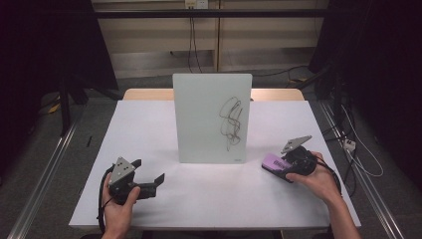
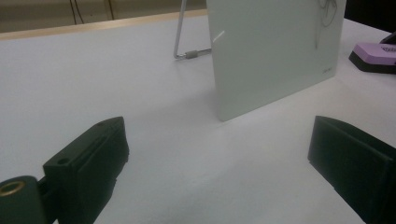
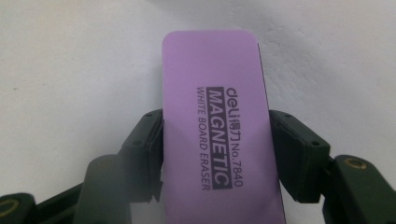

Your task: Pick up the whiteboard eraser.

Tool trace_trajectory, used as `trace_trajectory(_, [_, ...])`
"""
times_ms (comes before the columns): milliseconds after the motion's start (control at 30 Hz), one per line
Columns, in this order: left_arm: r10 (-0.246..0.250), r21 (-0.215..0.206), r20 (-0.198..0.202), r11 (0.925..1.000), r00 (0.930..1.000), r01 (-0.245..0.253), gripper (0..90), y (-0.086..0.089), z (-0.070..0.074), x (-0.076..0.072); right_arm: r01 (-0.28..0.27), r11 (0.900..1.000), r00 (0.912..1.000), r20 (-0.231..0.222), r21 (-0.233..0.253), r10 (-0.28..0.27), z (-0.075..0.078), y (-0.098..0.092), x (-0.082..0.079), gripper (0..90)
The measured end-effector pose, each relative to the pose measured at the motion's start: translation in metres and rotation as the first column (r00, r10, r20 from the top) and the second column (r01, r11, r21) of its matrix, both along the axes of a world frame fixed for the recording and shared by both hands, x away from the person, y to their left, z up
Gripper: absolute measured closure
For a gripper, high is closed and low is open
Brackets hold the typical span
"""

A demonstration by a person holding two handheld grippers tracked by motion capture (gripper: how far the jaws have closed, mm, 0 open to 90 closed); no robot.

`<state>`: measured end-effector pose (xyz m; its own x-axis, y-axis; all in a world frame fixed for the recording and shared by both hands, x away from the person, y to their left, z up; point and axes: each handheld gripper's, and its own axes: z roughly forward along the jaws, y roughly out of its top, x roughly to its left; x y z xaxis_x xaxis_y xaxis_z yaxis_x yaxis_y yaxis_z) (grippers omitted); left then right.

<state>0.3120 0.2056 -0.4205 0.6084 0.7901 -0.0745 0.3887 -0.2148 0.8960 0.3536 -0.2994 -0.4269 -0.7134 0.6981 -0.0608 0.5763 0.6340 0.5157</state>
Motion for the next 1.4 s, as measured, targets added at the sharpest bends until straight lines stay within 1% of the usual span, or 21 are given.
trace_trajectory(167, [0.000,-0.002,-0.001,1.0000,1.0000,0.000,5.0,0.000,0.000,0.000,0.014,1.000,0.9996,0.024,-0.007,-0.014,0.002,-0.001,-0.002,40.3])
trace_trajectory(367, [0.002,-0.004,-0.003,1.0000,1.0000,-0.002,5.0,0.000,0.000,0.000,0.040,0.999,0.9964,0.074,0.021,-0.041,0.008,-0.003,-0.005,40.6])
trace_trajectory(400, [0.002,-0.004,-0.003,1.0000,1.0000,-0.002,5.0,0.000,0.000,0.000,0.051,0.998,0.9945,0.089,0.038,-0.054,0.011,-0.004,-0.007,40.7])
trace_trajectory(433, [0.002,-0.005,-0.004,1.0000,1.0000,-0.002,5.0,0.000,0.000,0.000,0.051,0.998,0.9945,0.089,0.038,-0.054,0.011,-0.004,-0.007,40.7])
trace_trajectory(467, [0.002,-0.005,-0.004,1.0000,1.0000,-0.002,5.0,0.000,0.000,0.000,0.063,0.996,0.9908,0.116,0.066,-0.070,0.011,-0.004,-0.009,40.7])
trace_trajectory(500, [0.001,-0.004,-0.006,1.0000,1.0000,-0.001,5.0,0.000,0.000,0.000,0.063,0.996,0.9908,0.116,0.066,-0.070,0.011,-0.004,-0.009,40.7])
trace_trajectory(567, [0.001,-0.007,-0.006,1.0000,1.0000,-0.001,5.0,0.000,0.000,0.000,0.073,0.992,0.9875,0.132,0.107,-0.087,0.011,-0.004,-0.010,40.8])
trace_trajectory(667, [0.002,-0.008,-0.006,1.0000,1.0000,-0.002,5.0,0.001,0.000,0.000,0.088,0.986,0.9819,0.154,0.142,-0.110,0.012,-0.001,-0.011,40.9])
trace_trajectory(700, [0.002,-0.006,-0.006,1.0000,1.0000,-0.002,5.0,0.001,0.000,0.000,0.088,0.986,0.9819,0.154,0.142,-0.110,0.012,-0.001,-0.011,40.9])
trace_trajectory(867, [0.009,-0.010,-0.009,0.9999,0.9999,-0.009,5.0,0.002,0.000,0.000,0.103,0.975,0.9728,0.184,0.196,-0.140,0.015,0.000,-0.014,41.0])
trace_trajectory(900, [0.012,-0.010,-0.008,0.9999,0.9999,-0.012,5.0,0.002,0.000,0.000,0.107,0.970,0.9681,0.199,0.220,-0.152,0.016,0.000,-0.015,41.0])
trace_trajectory(933, [0.013,-0.009,-0.010,0.9999,0.9999,-0.013,5.0,0.002,-0.001,0.000,0.107,0.970,0.9681,0.199,0.220,-0.152,0.016,0.000,-0.015,41.0])
trace_trajectory(1000, [0.012,-0.008,-0.012,0.9999,0.9998,-0.012,5.0,0.003,-0.001,-0.001,0.113,0.964,0.9630,0.212,0.243,-0.166,0.017,0.000,-0.016,41.0])
trace_trajectory(1067, [0.020,-0.013,-0.014,0.9997,0.9997,-0.020,5.0,0.004,-0.001,-0.002,0.116,0.957,0.9505,0.250,0.264,-0.184,0.019,0.001,-0.018,41.1])
trace_trajectory(1100, [0.022,-0.013,-0.015,0.9997,0.9997,-0.022,5.0,0.004,-0.001,-0.002,0.117,0.947,0.9403,0.274,0.299,-0.202,0.022,0.001,-0.019,41.1])
trace_trajectory(1133, [0.024,-0.013,-0.018,0.9996,0.9995,-0.025,5.0,0.005,-0.001,-0.001,0.117,0.947,0.9403,0.274,0.299,-0.202,0.022,0.001,-0.019,41.1])
trace_trajectory(1167, [0.028,-0.017,-0.023,0.9995,0.9993,-0.028,5.0,0.006,-0.002,-0.001,0.113,0.941,0.9321,0.294,0.319,-0.212,0.025,0.002,-0.020,41.2])
trace_trajectory(1200, [0.030,-0.018,-0.028,0.9994,0.9992,-0.030,5.0,0.006,-0.003,0.000,0.113,0.939,0.9274,0.305,0.325,-0.217,0.025,0.002,-0.021,41.2])
trace_trajectory(1233, [0.032,-0.018,-0.034,0.9993,0.9989,-0.033,5.0,0.007,-0.004,0.000,0.113,0.939,0.9274,0.305,0.325,-0.217,0.025,0.002,-0.021,41.2])
trace_trajectory(1267, [0.032,-0.015,-0.037,0.9994,0.9988,-0.032,5.0,0.007,-0.004,0.001,0.112,0.939,0.9244,0.312,0.326,-0.219,0.026,0.003,-0.021,41.2])
trace_trajectory(1400, [0.025,-0.022,-0.032,0.9994,0.9992,-0.026,5.0,0.007,-0.003,0.000,0.109,0.933,0.9044,0.355,0.343,-0.236,0.029,0.004,-0.023,41.2])
